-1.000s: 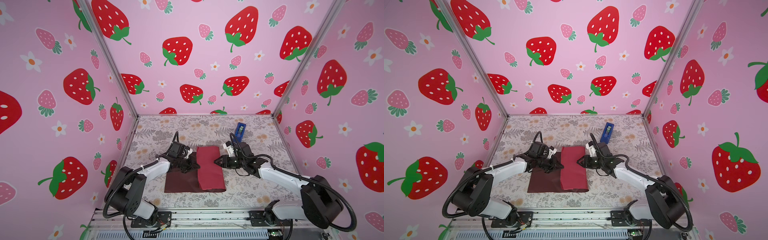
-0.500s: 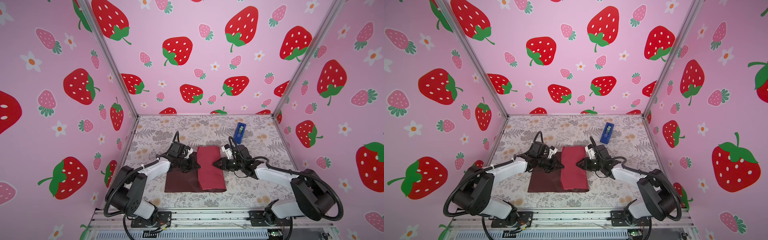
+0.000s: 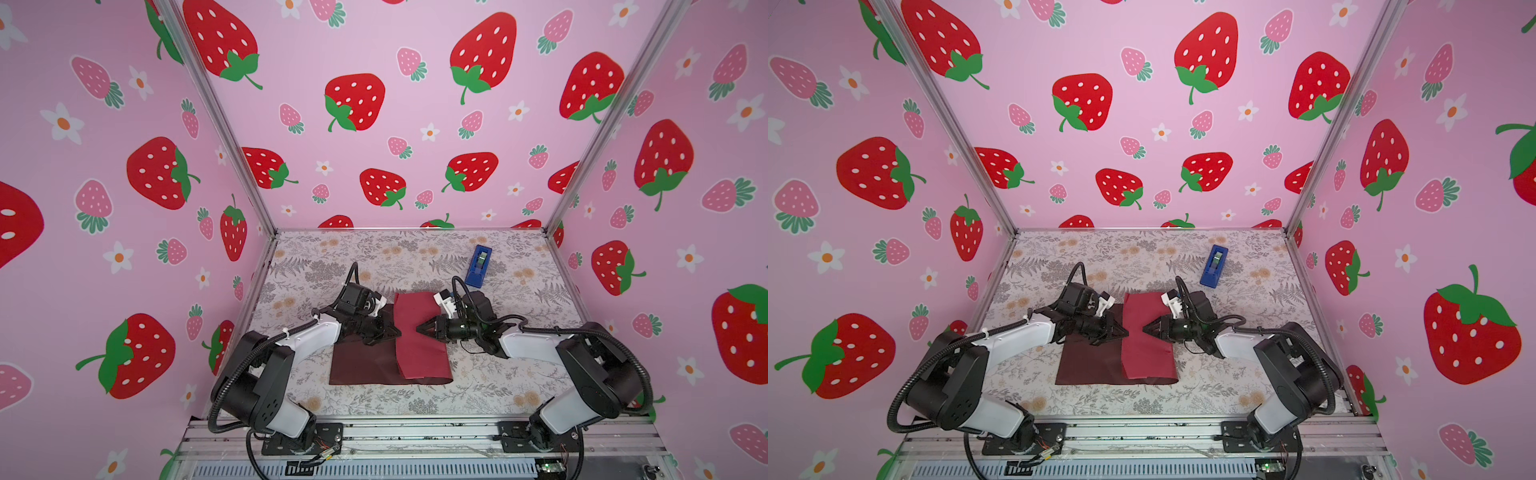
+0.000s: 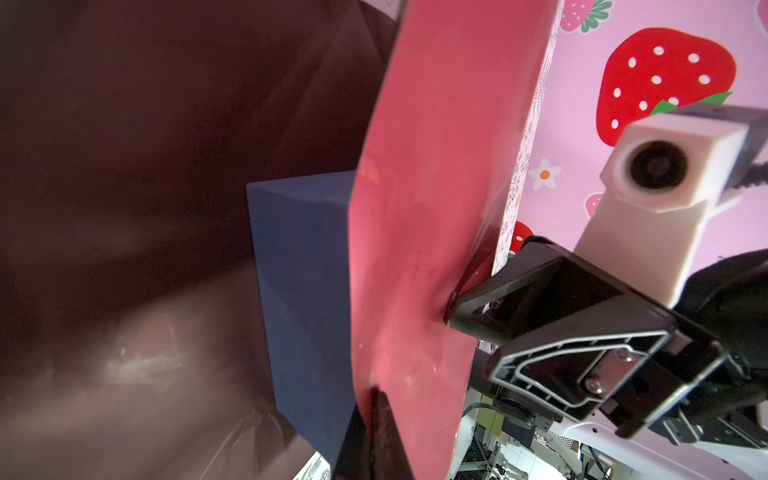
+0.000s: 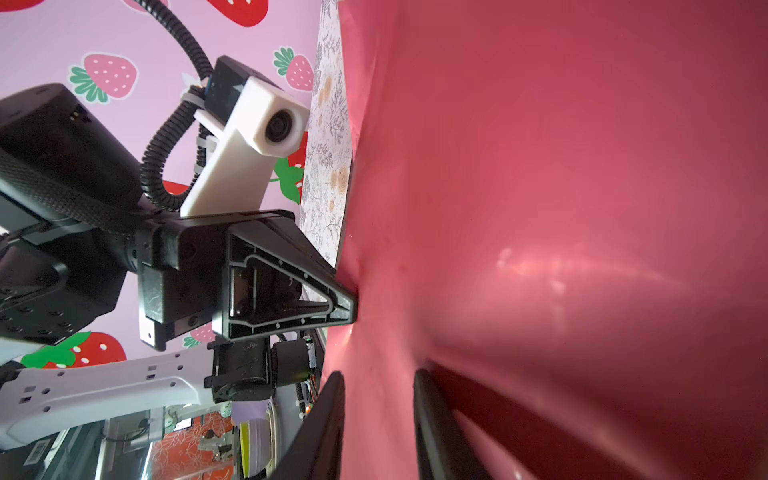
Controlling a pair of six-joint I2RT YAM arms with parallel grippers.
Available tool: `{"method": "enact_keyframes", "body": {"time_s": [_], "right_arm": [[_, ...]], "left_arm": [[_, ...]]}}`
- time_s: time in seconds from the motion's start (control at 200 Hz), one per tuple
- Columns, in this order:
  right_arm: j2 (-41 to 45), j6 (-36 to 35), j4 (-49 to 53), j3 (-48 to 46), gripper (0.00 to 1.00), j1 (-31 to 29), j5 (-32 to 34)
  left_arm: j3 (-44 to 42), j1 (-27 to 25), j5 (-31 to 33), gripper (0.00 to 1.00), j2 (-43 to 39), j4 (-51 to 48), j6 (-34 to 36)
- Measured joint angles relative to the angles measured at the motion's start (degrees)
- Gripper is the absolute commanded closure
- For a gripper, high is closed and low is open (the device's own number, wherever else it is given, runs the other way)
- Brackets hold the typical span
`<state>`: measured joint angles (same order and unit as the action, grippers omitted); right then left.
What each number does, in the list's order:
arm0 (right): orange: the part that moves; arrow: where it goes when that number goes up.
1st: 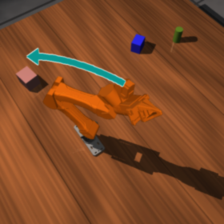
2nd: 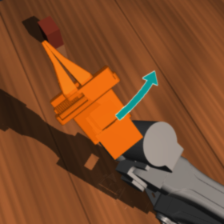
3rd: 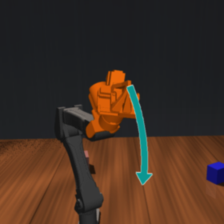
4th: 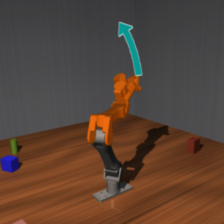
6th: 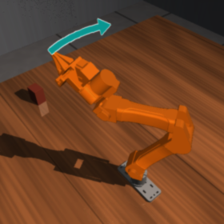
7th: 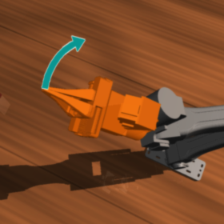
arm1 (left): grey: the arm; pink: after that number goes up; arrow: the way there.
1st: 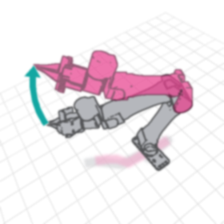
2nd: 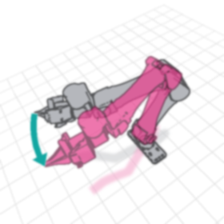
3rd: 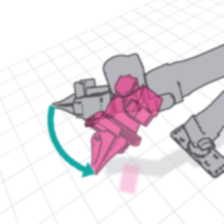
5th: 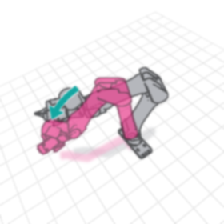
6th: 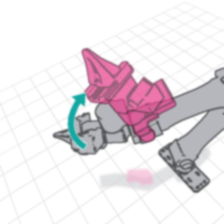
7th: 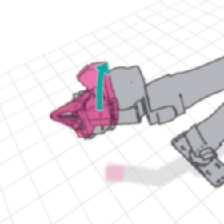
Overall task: Wrap the gift box in paper
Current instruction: 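Press the folded flap flat along the box top with both grippers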
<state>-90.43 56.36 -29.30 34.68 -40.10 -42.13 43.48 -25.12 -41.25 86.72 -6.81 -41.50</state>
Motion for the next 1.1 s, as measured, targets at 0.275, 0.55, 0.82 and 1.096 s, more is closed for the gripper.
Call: {"method": "enact_keyframes", "body": {"time_s": [0.275,0.55,0.82,1.096], "right_arm": [[-0.6,-1.6,3.4,1.8,0.71,-1.1,1.1],[-0.9,-2.2,3.5,1.9,0.71,-1.1,1.0],[-1.1,-2.4,3.9,2.4,0.72,-1.2,0.9],[-1.1,-2.6,4.4,2.6,0.72,-1.2,0.9]], "left_arm": [[1.1,0.0,3.2,0.74,-0.1,-4.3,1.9],[5.4,3.6,12.3,0.6,-5.3,-20.2,6.6],[8.0,16.5,17.1,0.49,-7.4,-29.0,12.6],[9.4,24.4,23.0,0.4,1.3,-36.1,17.6]]}}
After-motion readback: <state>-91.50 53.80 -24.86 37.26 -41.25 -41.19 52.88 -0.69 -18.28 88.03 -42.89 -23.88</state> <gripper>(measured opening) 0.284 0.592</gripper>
